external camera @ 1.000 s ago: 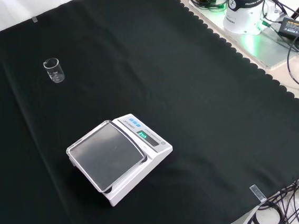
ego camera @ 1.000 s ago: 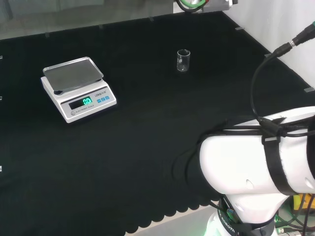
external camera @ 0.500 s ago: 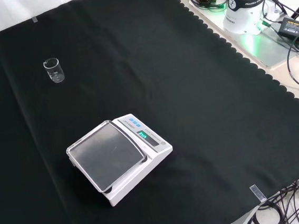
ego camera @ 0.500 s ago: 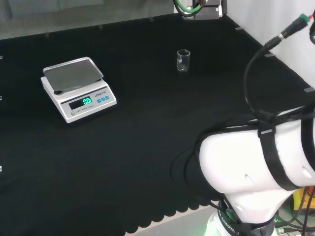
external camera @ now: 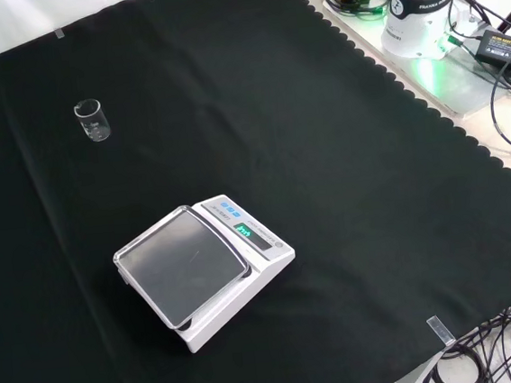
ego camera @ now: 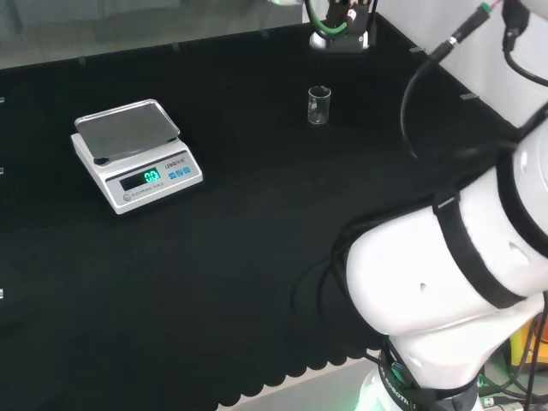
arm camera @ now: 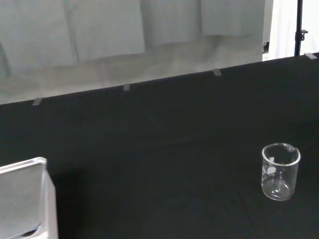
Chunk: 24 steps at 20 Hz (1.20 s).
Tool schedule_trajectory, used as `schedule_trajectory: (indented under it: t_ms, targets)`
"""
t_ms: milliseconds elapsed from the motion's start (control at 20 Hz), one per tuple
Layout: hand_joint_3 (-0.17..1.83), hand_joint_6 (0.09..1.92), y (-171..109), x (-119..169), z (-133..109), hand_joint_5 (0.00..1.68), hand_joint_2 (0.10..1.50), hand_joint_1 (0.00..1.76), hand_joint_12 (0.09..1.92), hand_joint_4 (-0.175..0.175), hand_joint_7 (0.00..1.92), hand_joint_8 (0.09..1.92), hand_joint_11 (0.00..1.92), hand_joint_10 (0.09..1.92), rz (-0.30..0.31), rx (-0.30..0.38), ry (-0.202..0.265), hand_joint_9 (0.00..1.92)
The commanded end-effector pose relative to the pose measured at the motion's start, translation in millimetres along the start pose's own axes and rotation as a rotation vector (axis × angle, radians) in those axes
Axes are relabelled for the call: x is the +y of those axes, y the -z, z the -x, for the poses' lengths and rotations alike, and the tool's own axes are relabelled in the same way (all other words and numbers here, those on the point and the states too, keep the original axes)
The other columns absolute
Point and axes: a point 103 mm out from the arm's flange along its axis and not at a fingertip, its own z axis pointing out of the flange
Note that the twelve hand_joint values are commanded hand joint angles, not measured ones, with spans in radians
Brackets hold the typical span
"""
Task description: Pick up the beaker.
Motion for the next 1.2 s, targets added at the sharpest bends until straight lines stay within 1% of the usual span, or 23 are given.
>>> schedule_trajectory:
  t_ms: [50,150,250,400,500,550,650,900,1000,1200]
  targets:
    - [0.22,0.09,-71,92,62,0.32,1.05,0.18,1.53,-0.109,0.10,0.85,0.00,0.88,-0.069,0.042,-0.056,0.06]
    - [0.21,0.09,-84,111,71,0.32,1.05,0.19,1.53,-0.109,0.10,0.86,0.00,0.88,-0.096,0.042,-0.063,0.06]
    - [0.21,0.09,-95,129,78,0.32,1.05,0.19,1.54,-0.110,0.10,0.86,0.00,0.88,-0.122,0.036,-0.045,0.06]
    - [0.21,0.09,-110,152,92,0.33,1.05,0.19,1.54,-0.110,0.10,0.86,0.00,0.88,-0.151,0.044,-0.040,0.06]
    - [0.21,0.09,-118,165,101,0.33,1.05,0.19,1.54,-0.111,0.11,0.86,0.00,0.88,-0.172,0.052,-0.040,0.07]
    - [0.21,0.09,-121,171,106,0.33,1.05,0.19,1.54,-0.111,0.11,0.86,0.00,0.88,-0.181,0.056,-0.048,0.07]
    - [0.21,0.09,-129,181,114,0.33,1.05,0.19,1.54,-0.111,0.11,0.86,0.00,0.88,-0.198,0.061,-0.044,0.07]
    - [0.21,0.09,-146,198,131,0.33,1.05,0.19,1.54,-0.112,0.10,0.86,0.01,0.88,-0.226,0.066,-0.036,0.07]
    - [0.21,0.09,-153,200,138,0.33,1.05,0.19,1.54,-0.112,0.10,0.86,0.01,0.88,-0.239,0.063,-0.046,0.06]
    - [0.20,0.09,-165,199,144,0.34,1.05,0.19,1.54,-0.112,0.10,0.86,0.01,0.88,-0.263,0.065,-0.049,0.06]
